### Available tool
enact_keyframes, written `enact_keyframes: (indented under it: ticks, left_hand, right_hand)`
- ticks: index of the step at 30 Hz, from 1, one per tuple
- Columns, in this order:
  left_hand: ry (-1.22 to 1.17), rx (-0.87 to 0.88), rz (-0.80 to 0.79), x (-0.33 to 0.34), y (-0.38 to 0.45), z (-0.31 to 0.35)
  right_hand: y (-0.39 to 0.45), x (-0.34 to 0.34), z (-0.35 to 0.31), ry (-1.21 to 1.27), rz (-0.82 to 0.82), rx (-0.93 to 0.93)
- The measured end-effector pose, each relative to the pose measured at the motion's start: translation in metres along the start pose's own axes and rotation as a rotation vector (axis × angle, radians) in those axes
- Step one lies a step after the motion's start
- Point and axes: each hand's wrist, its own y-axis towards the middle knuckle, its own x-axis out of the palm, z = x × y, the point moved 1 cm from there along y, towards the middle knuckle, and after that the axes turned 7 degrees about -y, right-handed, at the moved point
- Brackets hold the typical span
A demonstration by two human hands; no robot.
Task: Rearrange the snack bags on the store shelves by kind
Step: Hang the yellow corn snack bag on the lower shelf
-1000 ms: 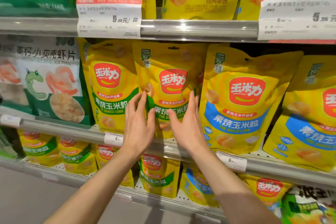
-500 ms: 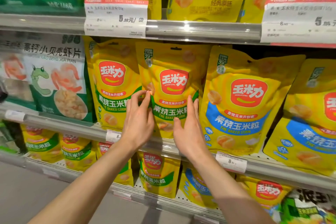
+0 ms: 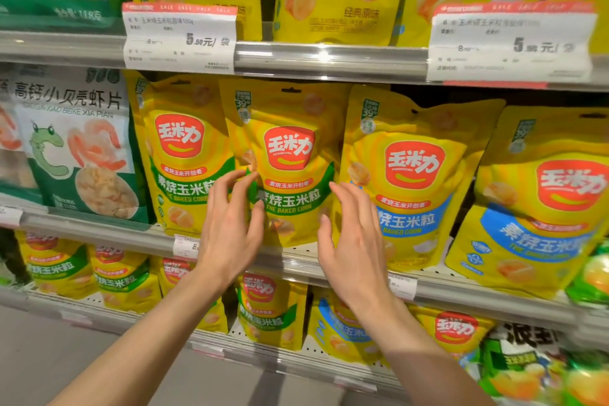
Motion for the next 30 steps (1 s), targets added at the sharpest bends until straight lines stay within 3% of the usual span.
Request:
enact_keyframes:
  ticks: [2,5,9,13,17,25,30]
  left_hand:
    - [-0.031,0.039,-0.002,0.007,-0.004,0.020]
    - [-0.112,0.062,-0.130,0.031,-0.010,0.050]
    - [-0.214,-0.086,-0.258,0.062,-0.011,0.079]
    - [-0.294,-0.228,-0.354,0.078,-0.011,0.090]
    - [-0.349,-0.269,-0.376,0.081,-0.009,0.094]
    - [-0.168,-0.089,-0.356,0.063,-0.037,0.092]
    - [-0.161,-0.117,-0.438,0.059,-0.075,0.097]
  right_hand:
    - [-0.001,-0.020,0.018,-0.027,0.106,0.008]
    - [-0.003,-0.049,0.044,-0.069,0.196,0.091]
    - [-0.014,-0.073,0.075,-0.066,0.234,0.222]
    - [-0.018,-0.078,0.093,-0.019,0.035,0.397]
    - [-0.017,-0.080,0.097,0.028,-0.027,0.418]
    - [-0.033,-0.094,0.107,0.096,-0.167,0.373]
    - [-0.074,-0.100,0.115,0.049,-0.311,0.380]
